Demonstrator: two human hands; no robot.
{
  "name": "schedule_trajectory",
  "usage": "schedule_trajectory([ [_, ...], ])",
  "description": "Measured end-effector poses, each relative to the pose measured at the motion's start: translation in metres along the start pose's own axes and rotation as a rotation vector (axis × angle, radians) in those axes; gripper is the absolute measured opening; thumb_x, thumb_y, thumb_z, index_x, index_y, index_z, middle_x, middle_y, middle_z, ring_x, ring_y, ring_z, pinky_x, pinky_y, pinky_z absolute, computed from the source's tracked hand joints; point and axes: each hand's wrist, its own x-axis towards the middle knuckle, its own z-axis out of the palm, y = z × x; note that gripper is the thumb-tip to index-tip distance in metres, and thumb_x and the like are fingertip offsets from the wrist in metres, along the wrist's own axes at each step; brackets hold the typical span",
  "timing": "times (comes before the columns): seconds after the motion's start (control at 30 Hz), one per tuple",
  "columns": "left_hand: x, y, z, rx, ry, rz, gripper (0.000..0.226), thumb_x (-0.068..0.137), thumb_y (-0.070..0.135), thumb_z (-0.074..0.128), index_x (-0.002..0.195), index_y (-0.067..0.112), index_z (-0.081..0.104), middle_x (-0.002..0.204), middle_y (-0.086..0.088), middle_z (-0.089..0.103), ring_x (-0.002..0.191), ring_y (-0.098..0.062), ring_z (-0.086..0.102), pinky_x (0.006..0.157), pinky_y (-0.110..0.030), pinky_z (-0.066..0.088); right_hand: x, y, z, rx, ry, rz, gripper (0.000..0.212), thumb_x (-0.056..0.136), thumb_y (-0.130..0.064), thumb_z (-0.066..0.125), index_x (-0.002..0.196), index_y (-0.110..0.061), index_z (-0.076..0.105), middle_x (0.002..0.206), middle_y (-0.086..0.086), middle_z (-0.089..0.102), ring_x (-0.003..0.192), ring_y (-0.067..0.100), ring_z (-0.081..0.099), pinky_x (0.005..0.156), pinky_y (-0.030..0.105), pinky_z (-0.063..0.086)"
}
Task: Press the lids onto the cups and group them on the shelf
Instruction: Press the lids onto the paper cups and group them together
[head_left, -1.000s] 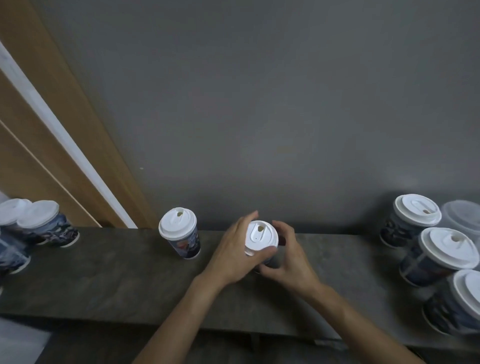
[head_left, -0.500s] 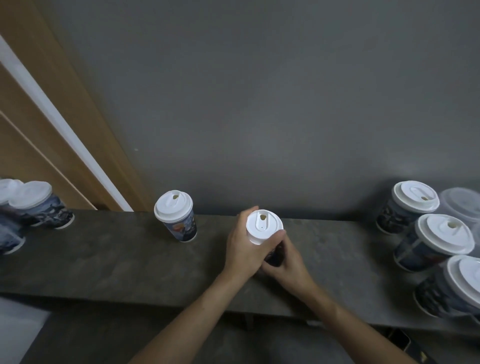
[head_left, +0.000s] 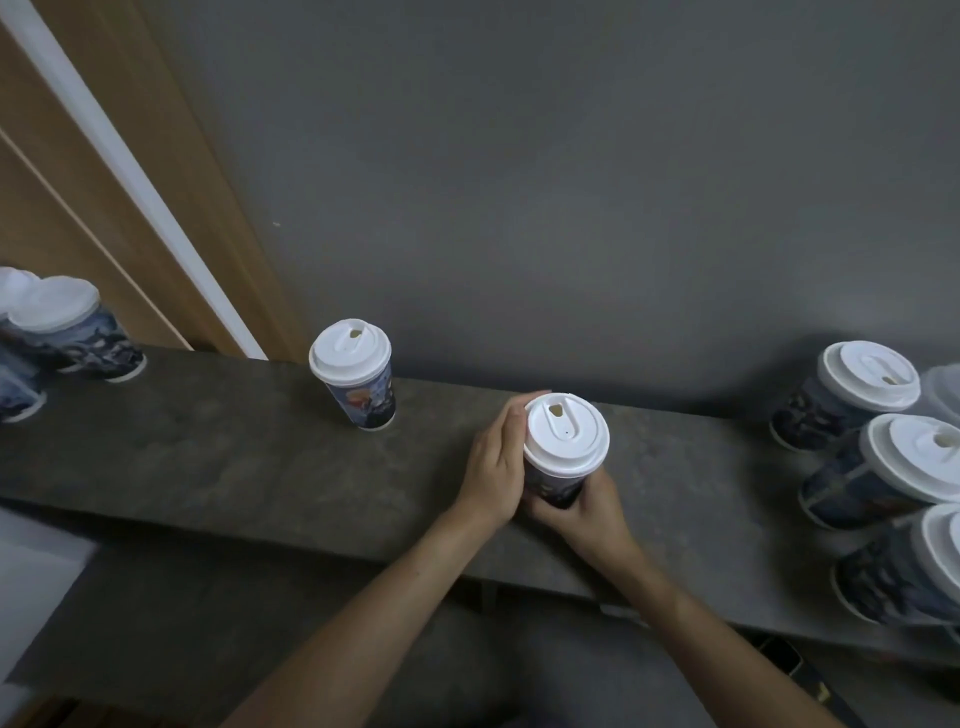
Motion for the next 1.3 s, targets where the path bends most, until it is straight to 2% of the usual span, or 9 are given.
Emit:
schedule_trajectory([
  [0.2, -0.004, -0.001, 0.004, -0.022, 0.058, 0.035, 0.036, 0.107, 0.032, 0.031, 0.118, 0.031, 0.065, 0.116, 0.028, 0.067, 0.119, 0.002, 0.06, 0.105, -0.019, 0.042, 0.0, -0.005, 0.001, 0.06, -0.007, -0.049, 0.115, 0.059, -0.055, 0.095, 0.151, -0.009, 0.042, 0.147, -0.005, 0.058, 0.137, 0.004, 0.053, 0.112, 0.019, 0.041],
  [0.33, 0.006, 0.014, 0.002, -0.092, 0.006, -0.169, 0.028, 0.103, 0.034, 0.042, 0.105, 0.032, 0.07, 0.108, 0.018, 0.071, 0.113, -0.003, 0.064, 0.1, -0.021, 0.046, -0.001, -0.007, 0.0, 0.025, 0.025, -0.001, 0.1, 0.065, -0.044, 0.093, 0.148, -0.011, 0.047, 0.143, -0.006, 0.061, 0.134, 0.004, 0.056, 0.114, 0.034, 0.045],
  [0.47, 0.018, 0.032, 0.003, -0.198, -0.036, -0.395, 0.034, 0.107, 0.028, 0.048, 0.085, 0.023, 0.073, 0.086, 0.014, 0.075, 0.085, 0.005, 0.067, 0.082, -0.018, 0.05, 0.002, -0.007, -0.002, 0.002, 0.047, -0.02, 0.094, 0.068, -0.029, 0.097, 0.147, -0.013, 0.048, 0.146, -0.003, 0.059, 0.138, 0.011, 0.054, 0.116, 0.045, 0.043],
  [0.63, -0.003, 0.029, 0.017, -0.114, 0.166, -0.263, 0.039, 0.108, 0.02, 0.041, 0.086, 0.033, 0.071, 0.082, 0.025, 0.073, 0.086, 0.012, 0.064, 0.086, -0.017, 0.049, -0.001, -0.007, -0.001, 0.06, 0.119, 0.038, 0.106, 0.054, -0.045, 0.101, 0.143, -0.016, 0.051, 0.138, -0.009, 0.065, 0.13, 0.007, 0.06, 0.11, 0.039, 0.05],
  [0.77, 0.014, 0.05, 0.011, -0.229, -0.048, -0.34, 0.039, 0.107, 0.014, 0.043, 0.084, 0.02, 0.073, 0.075, 0.018, 0.075, 0.075, 0.008, 0.067, 0.072, -0.012, 0.049, 0.0, 0.0, -0.003, 0.029, 0.085, 0.069, 0.096, 0.06, -0.035, 0.1, 0.142, -0.019, 0.055, 0.135, -0.012, 0.067, 0.127, 0.004, 0.061, 0.108, 0.038, 0.051],
  [0.9, 0.013, 0.046, 0.014, -0.245, 0.096, -0.379, 0.035, 0.104, 0.01, 0.048, 0.082, 0.018, 0.073, 0.071, 0.015, 0.074, 0.069, 0.009, 0.066, 0.067, -0.01, 0.049, 0.001, -0.001, -0.003, 0.027, 0.068, 0.066, 0.087, 0.063, -0.031, 0.098, 0.139, -0.019, 0.059, 0.132, -0.011, 0.069, 0.124, 0.005, 0.063, 0.106, 0.04, 0.052],
  [1.03, 0.001, 0.037, 0.022, -0.21, 0.16, -0.312, 0.039, 0.105, 0.012, 0.042, 0.086, 0.019, 0.075, 0.079, 0.014, 0.076, 0.08, 0.005, 0.069, 0.075, -0.014, 0.05, 0.001, -0.007, -0.001, 0.085, 0.121, 0.017, 0.096, 0.059, -0.028, 0.103, 0.141, -0.017, 0.054, 0.137, -0.006, 0.066, 0.13, 0.011, 0.061, 0.108, 0.034, 0.049],
  [1.2, 0.022, 0.041, 0.01, -0.243, -0.167, -0.288, 0.04, 0.104, 0.01, 0.039, 0.095, 0.005, 0.078, 0.095, -0.002, 0.078, 0.093, -0.011, 0.071, 0.086, -0.027, 0.053, 0.001, -0.002, -0.004, 0.048, 0.083, 0.042, 0.087, 0.062, -0.022, 0.1, 0.139, -0.019, 0.058, 0.134, -0.01, 0.068, 0.126, 0.007, 0.063, 0.109, 0.043, 0.051],
  [1.3, 0.015, 0.037, 0.012, -0.235, -0.029, -0.264, 0.04, 0.103, 0.006, 0.041, 0.088, 0.011, 0.078, 0.09, 0.002, 0.078, 0.089, -0.008, 0.071, 0.083, -0.025, 0.052, -0.001, -0.003, -0.004, 0.057, 0.085, 0.033, 0.085, 0.064, -0.018, 0.099, 0.139, -0.017, 0.059, 0.134, -0.009, 0.068, 0.126, 0.007, 0.063, 0.108, 0.04, 0.051],
])
